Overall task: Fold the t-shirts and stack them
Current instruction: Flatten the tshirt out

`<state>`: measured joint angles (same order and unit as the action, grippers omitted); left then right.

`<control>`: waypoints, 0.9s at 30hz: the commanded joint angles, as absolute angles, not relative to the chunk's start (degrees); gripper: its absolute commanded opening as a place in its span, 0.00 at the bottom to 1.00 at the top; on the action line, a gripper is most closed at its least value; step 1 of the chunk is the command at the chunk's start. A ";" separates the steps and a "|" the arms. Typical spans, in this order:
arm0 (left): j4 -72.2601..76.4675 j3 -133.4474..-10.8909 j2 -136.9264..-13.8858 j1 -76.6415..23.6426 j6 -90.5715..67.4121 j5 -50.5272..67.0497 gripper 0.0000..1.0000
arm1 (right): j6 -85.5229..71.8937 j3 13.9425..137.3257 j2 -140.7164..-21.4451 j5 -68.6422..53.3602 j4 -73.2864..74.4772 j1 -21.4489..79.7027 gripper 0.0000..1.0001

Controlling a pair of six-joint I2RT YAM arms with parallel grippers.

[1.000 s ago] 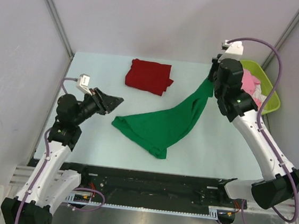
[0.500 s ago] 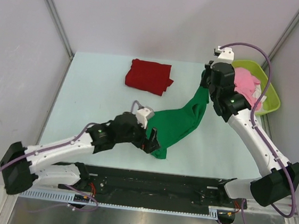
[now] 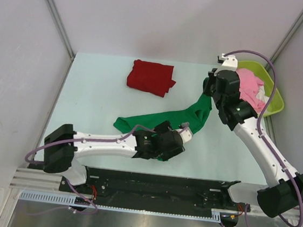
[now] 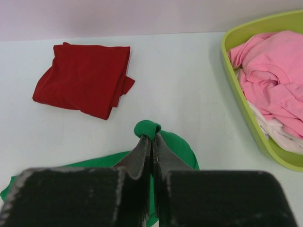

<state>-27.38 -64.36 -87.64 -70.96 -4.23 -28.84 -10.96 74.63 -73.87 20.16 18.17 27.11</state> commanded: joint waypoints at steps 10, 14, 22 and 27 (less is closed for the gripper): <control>-24.17 -64.86 -97.38 -74.00 8.44 -29.97 0.88 | -11.95 70.66 -68.55 17.32 16.96 25.93 0.00; -25.48 -65.48 -99.93 -73.92 6.95 -29.27 0.86 | -12.04 70.40 -68.56 16.96 16.96 25.75 0.00; -27.77 -66.62 -100.02 -74.00 6.42 -29.00 0.74 | -12.13 69.87 -68.64 16.79 16.96 25.75 0.00; -29.79 -67.58 -98.18 -73.92 6.86 -29.79 0.71 | -12.04 69.79 -68.73 16.70 16.79 25.75 0.00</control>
<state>-28.10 -64.84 -101.12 -73.65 4.54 -29.65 -11.90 69.97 -70.11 17.04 18.46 26.02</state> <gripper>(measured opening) 0.715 0.009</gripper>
